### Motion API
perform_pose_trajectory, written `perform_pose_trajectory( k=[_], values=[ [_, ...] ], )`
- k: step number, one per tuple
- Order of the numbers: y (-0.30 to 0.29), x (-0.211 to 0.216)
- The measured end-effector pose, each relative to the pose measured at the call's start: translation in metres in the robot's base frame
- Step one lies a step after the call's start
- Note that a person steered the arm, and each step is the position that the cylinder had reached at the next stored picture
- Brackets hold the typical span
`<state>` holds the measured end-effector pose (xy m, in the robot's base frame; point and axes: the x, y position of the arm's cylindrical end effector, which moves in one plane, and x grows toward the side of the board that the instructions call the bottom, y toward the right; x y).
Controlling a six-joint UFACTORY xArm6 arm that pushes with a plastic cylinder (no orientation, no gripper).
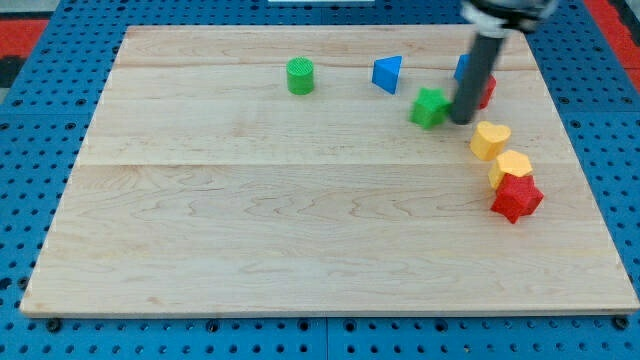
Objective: Push the green star to the green circle
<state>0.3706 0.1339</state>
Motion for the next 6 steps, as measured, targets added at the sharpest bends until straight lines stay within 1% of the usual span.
perform_pose_trajectory(
  k=[1, 2, 3, 4, 5, 6],
  values=[
    [-0.024, -0.003],
    [-0.005, -0.007],
    [0.001, -0.011],
    [-0.058, -0.012],
    [-0.137, -0.012],
    [-0.135, 0.004]
  ],
)
